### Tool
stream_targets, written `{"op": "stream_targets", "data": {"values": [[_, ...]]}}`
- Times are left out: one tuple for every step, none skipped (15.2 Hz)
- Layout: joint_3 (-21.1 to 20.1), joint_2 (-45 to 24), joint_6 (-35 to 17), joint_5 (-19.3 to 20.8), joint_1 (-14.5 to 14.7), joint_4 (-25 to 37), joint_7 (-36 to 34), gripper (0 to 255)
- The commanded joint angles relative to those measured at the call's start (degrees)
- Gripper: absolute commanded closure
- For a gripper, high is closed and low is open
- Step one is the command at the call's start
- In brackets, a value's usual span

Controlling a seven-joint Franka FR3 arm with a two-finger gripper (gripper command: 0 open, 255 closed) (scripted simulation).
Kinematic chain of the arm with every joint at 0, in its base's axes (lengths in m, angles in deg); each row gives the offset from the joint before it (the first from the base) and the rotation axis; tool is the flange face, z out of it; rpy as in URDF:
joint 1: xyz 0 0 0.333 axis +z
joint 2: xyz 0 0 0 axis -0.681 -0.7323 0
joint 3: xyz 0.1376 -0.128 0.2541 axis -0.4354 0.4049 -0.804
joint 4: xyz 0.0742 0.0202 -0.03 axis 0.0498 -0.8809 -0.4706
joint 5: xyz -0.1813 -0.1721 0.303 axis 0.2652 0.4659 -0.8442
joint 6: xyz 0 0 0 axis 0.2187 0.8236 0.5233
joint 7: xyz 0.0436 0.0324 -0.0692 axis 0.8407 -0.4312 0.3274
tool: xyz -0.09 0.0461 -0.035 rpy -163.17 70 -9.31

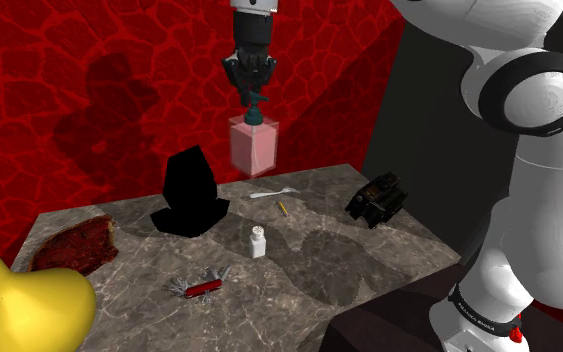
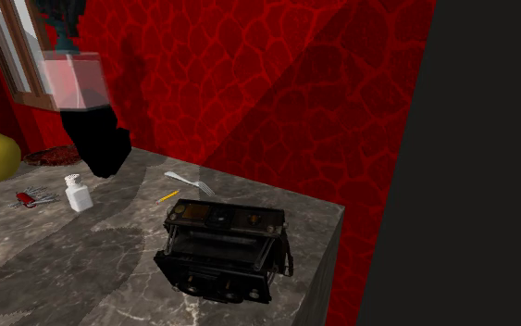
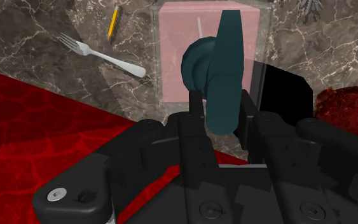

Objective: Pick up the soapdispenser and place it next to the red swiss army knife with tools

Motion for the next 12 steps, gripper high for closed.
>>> {"op": "stream_targets", "data": {"values": [[-0.6,-3.6,1.8,0.4,1.7,5.5,-2.2,255],[-0.6,-2.7,0.5,0.4,1.7,3.3,-2.2,255],[-0.6,-1.9,-0.8,0.4,1.6,1.2,-2.2,255],[-0.6,-1.2,-2.0,0.3,1.6,-0.8,-2.2,255],[-0.6,-0.6,-3.2,0.3,1.6,-2.6,-2.1,255],[-0.6,0.0,-4.3,0.3,1.5,-4.3,-2.1,255],[-0.6,0.6,-5.4,0.3,1.5,-5.9,-2.1,255],[-0.6,1.1,-6.5,0.2,1.5,-7.5,-2.1,255],[-0.6,1.5,-7.5,0.2,1.5,-9.0,-2.1,255],[-0.6,1.9,-8.5,0.2,1.4,-10.4,-2.1,255],[-0.6,2.3,-9.5,0.2,1.4,-11.7,-2.0,255],[-0.6,2.7,-10.4,0.2,1.4,-13.0,-2.0,255]]}}
